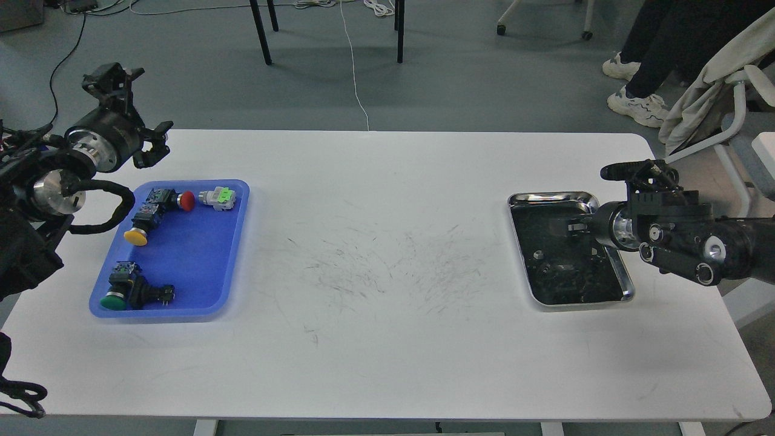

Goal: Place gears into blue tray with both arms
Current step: 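Grasp a small black part inside the steel tray with the right gripper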

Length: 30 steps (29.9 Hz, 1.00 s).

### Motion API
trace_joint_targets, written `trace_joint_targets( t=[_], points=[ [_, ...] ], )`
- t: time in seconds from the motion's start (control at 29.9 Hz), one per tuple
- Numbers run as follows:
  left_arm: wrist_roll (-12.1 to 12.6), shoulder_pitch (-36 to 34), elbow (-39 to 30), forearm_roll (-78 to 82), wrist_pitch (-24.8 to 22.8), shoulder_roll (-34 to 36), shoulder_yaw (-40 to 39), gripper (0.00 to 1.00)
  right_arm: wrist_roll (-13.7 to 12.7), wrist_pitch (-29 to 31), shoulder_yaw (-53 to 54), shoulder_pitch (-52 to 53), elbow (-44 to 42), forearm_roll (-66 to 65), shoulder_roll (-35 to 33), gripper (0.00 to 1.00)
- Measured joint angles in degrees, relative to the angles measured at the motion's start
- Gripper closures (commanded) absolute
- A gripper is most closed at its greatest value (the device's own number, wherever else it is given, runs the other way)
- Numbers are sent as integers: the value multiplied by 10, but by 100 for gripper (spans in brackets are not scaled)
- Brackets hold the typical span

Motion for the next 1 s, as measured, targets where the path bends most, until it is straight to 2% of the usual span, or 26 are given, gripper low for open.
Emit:
trace_joint_targets(
  t=[0.1,0.37,0.6,0.8,1.0],
  points=[
    [-1,-1,0,0,0,1,0,1,9,1,-3,0,2,0,5,7],
    [-2,-1,0,0,1,2,1,1,36,4,-32,3,8,-2,3,17],
    [-2,0,3,0,1,-1,1,1,39,5,-33,8,6,-12,0,29],
    [-2,0,4,0,1,-1,1,1,48,8,-39,9,6,-31,-6,29],
    [-2,1,4,0,1,-2,2,1,58,8,-45,6,5,-35,-7,35]
  ],
)
